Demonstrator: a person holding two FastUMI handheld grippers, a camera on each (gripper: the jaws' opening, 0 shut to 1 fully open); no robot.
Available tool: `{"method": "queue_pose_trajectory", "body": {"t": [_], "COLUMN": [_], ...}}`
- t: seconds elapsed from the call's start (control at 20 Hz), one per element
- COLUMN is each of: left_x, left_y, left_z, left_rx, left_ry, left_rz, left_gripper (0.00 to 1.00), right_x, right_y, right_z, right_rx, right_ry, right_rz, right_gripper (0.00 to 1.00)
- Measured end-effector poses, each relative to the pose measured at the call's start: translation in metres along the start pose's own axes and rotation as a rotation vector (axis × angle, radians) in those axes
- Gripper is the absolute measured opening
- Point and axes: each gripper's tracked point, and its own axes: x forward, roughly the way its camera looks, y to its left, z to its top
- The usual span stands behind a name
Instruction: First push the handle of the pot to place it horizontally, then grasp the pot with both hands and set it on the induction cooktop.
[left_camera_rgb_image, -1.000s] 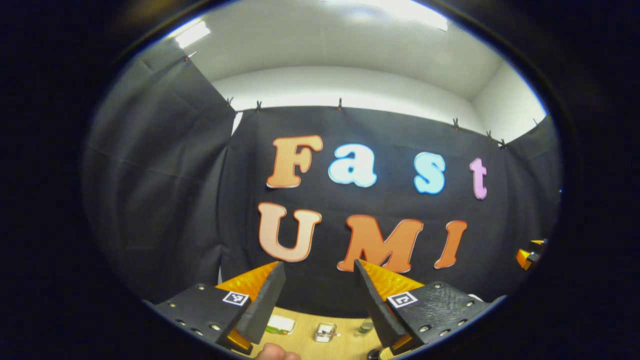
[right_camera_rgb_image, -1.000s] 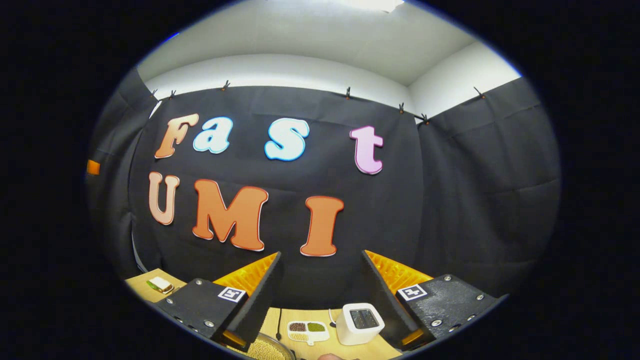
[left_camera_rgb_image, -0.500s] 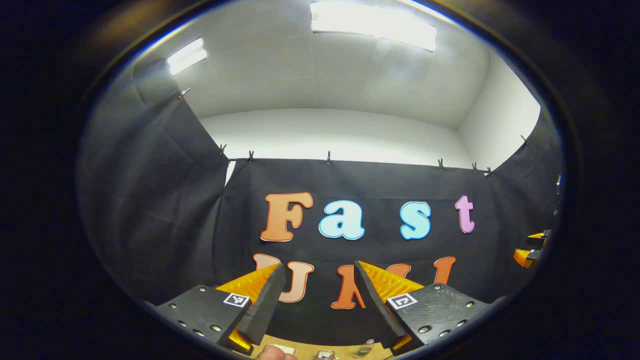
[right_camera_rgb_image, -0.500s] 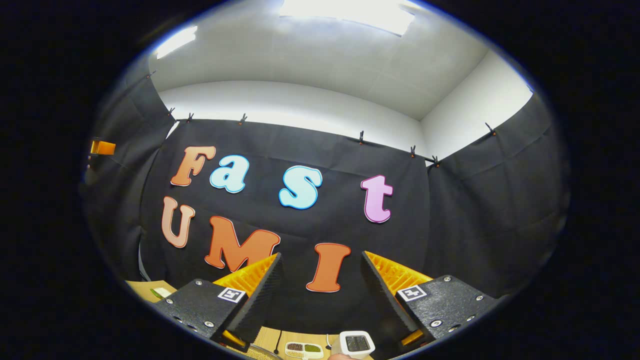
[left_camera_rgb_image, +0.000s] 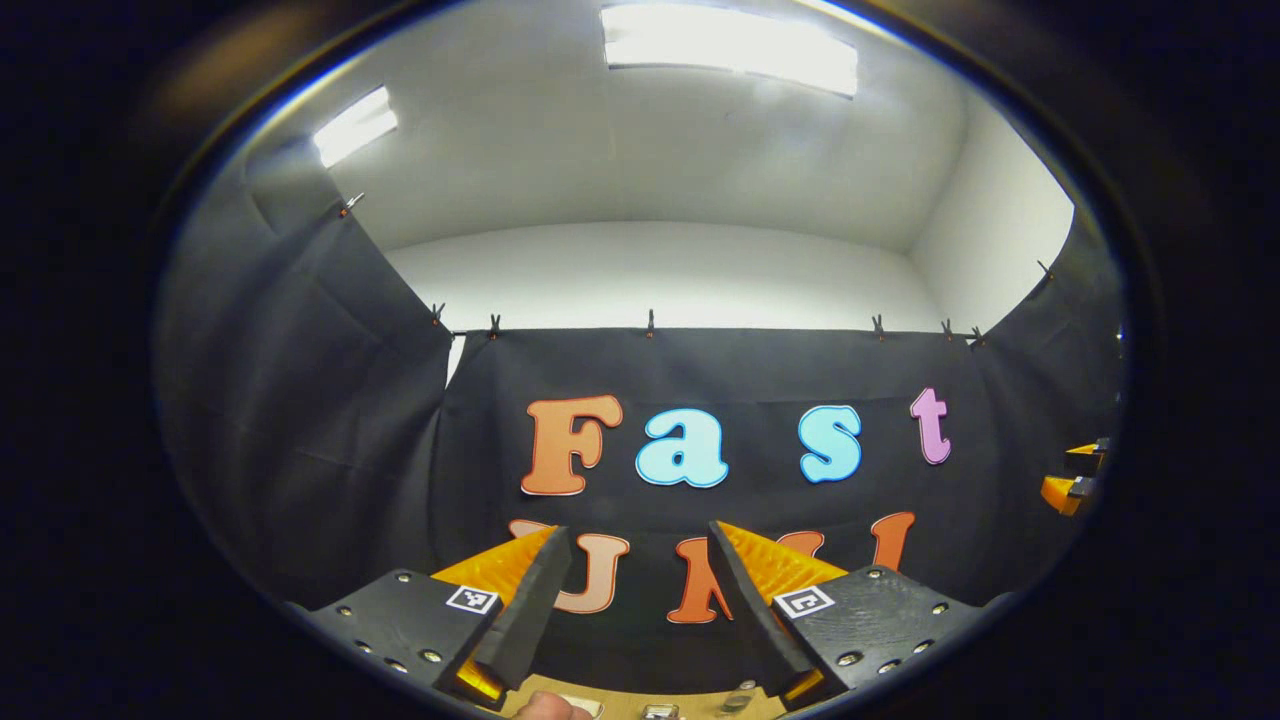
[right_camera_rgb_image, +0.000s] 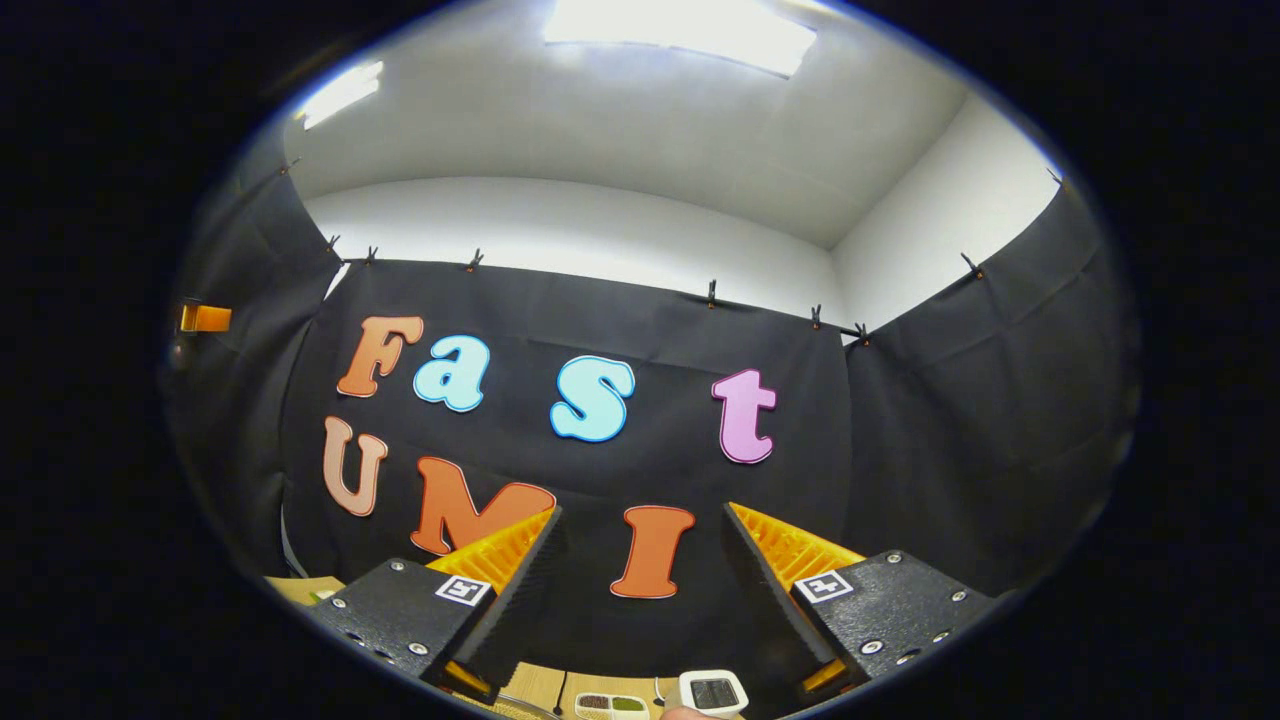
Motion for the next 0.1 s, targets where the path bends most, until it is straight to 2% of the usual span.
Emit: {"method": "queue_pose_trajectory", "body": {"t": [0.1], "left_x": [0.0033], "left_y": [0.0025], "left_z": [-0.0042], "left_rx": [0.007], "left_ry": [-0.004], "left_rz": [0.015], "left_gripper": [0.82], "right_x": [-0.0018], "right_y": [0.0080], "right_z": [0.0016], "right_rx": [0.008], "right_ry": [-0.010], "right_rz": [0.033], "right_gripper": [0.95]}}
